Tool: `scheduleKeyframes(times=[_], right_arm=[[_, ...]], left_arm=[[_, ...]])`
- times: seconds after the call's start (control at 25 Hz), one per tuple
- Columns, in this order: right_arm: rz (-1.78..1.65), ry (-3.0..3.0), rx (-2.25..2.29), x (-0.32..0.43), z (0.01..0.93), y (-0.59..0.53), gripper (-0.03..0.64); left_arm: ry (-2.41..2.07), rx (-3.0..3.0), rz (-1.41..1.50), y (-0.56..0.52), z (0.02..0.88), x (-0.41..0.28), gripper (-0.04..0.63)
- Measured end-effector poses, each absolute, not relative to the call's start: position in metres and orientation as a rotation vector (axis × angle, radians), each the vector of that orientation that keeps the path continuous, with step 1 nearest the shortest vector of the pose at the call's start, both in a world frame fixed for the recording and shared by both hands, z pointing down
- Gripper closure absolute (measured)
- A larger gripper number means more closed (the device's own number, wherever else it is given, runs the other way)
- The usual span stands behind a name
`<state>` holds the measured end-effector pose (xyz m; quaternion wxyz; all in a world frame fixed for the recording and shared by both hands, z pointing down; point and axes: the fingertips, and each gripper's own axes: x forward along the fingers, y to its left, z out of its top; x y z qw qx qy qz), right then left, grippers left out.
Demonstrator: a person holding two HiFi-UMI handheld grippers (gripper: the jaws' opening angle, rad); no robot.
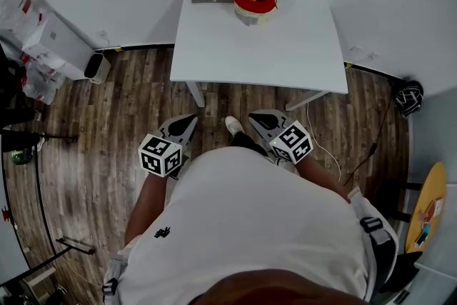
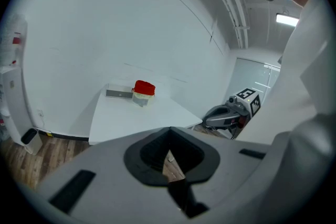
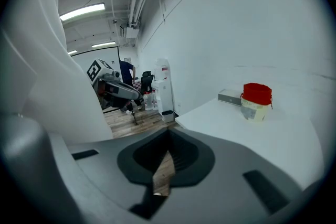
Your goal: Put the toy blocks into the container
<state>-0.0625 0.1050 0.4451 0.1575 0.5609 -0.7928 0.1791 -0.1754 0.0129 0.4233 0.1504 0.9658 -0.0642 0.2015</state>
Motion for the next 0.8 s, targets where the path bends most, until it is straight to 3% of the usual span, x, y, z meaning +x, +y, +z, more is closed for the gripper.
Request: scheduleKeyframes(times=[0.8], right_arm=[[0.430, -2.224, 1.503, -0.070, 0.441, 0.099, 0.611]], left_arm=[[-0.222, 2.734, 0.555, 0.019, 0.436, -0.182, 0.588]])
